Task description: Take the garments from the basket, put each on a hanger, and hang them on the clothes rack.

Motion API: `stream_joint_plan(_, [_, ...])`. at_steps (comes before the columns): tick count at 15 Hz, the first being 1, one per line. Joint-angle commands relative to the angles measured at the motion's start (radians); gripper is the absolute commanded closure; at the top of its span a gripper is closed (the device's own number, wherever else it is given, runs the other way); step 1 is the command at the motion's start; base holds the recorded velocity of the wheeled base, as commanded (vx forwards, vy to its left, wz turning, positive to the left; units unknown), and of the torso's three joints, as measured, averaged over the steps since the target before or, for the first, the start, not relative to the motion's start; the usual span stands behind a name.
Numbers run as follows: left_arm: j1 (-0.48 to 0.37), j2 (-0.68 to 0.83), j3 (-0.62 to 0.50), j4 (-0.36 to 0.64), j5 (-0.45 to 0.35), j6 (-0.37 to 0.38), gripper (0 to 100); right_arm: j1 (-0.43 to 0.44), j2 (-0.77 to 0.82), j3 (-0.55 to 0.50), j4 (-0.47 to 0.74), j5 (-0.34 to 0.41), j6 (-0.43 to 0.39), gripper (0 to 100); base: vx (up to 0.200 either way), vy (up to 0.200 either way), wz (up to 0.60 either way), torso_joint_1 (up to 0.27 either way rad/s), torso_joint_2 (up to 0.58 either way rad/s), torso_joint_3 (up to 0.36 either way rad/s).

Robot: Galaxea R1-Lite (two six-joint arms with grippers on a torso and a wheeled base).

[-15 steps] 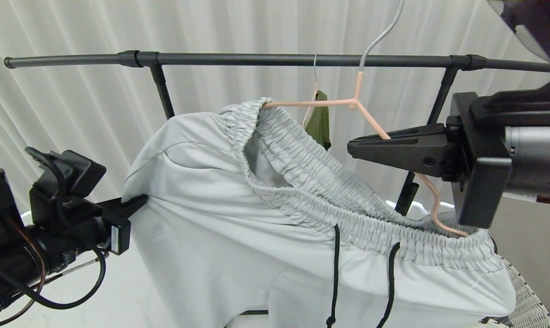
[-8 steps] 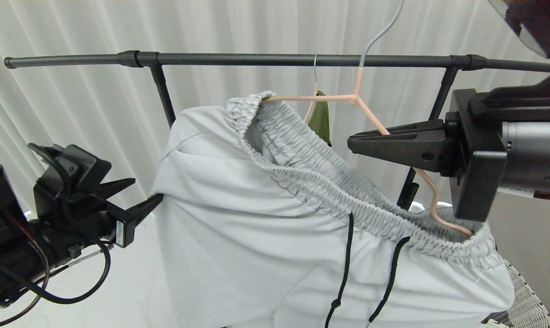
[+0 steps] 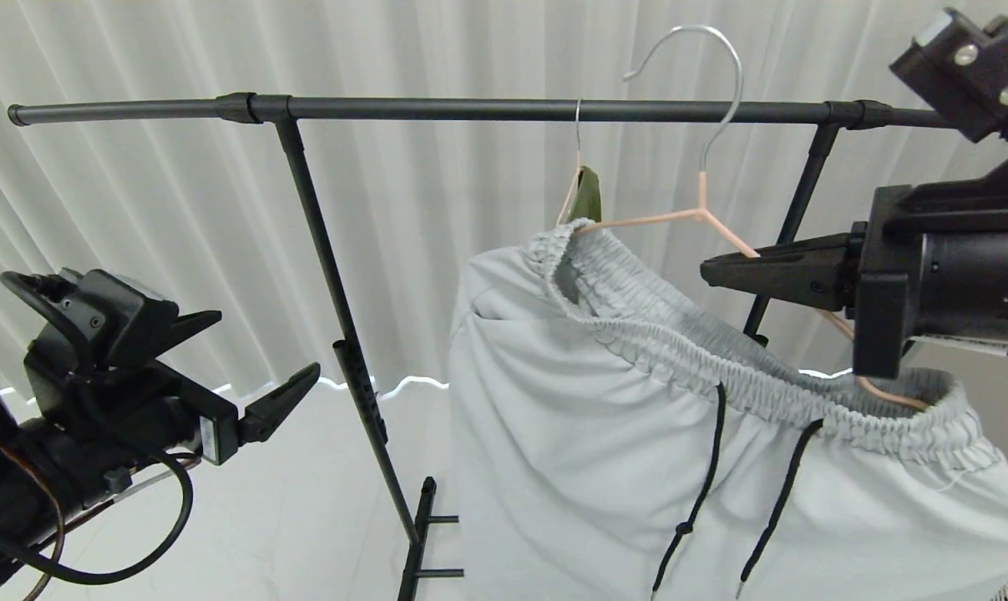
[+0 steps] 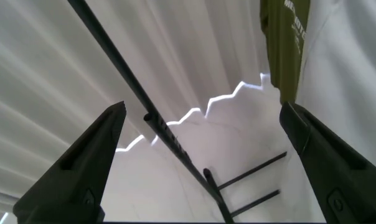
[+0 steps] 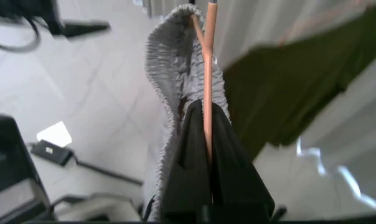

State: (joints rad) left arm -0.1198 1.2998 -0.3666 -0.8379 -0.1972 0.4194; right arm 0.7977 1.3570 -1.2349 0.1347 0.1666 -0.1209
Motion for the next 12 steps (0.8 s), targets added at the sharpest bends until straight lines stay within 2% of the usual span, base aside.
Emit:
stream_joint_plan(1, [0.006, -0.030, 0.018, 0.000, 0.001, -0.001, 0, -0.035, -0.052, 0.002, 0.048, -0.004, 0.000, 100, 0.000, 0.000, 0.00, 0.000, 0.00, 0.000])
stream_joint_plan(6, [0.045, -0.019, 0.032, -0.001, 0.012, 0.015, 0, -0.167, -0.262, 0.049, 0.358, -0.013, 0.000, 100, 0.000, 0.000, 0.00, 0.000, 0.00, 0.000])
stream_joint_plan(9, [0.049, -0.024, 0.063, -0.001, 0.079, 0.065, 0, -0.255, -0.334, 0.068, 0.430, -0.013, 0.000, 100, 0.000, 0.000, 0.00, 0.000, 0.00, 0.000])
stream_joint_plan(12, [0.048, -0.028, 0.078, -0.003, 0.082, 0.088, 0, -0.357, -0.360, 0.064, 0.470, -0.013, -0.005, 100, 0.000, 0.000, 0.00, 0.000, 0.00, 0.000])
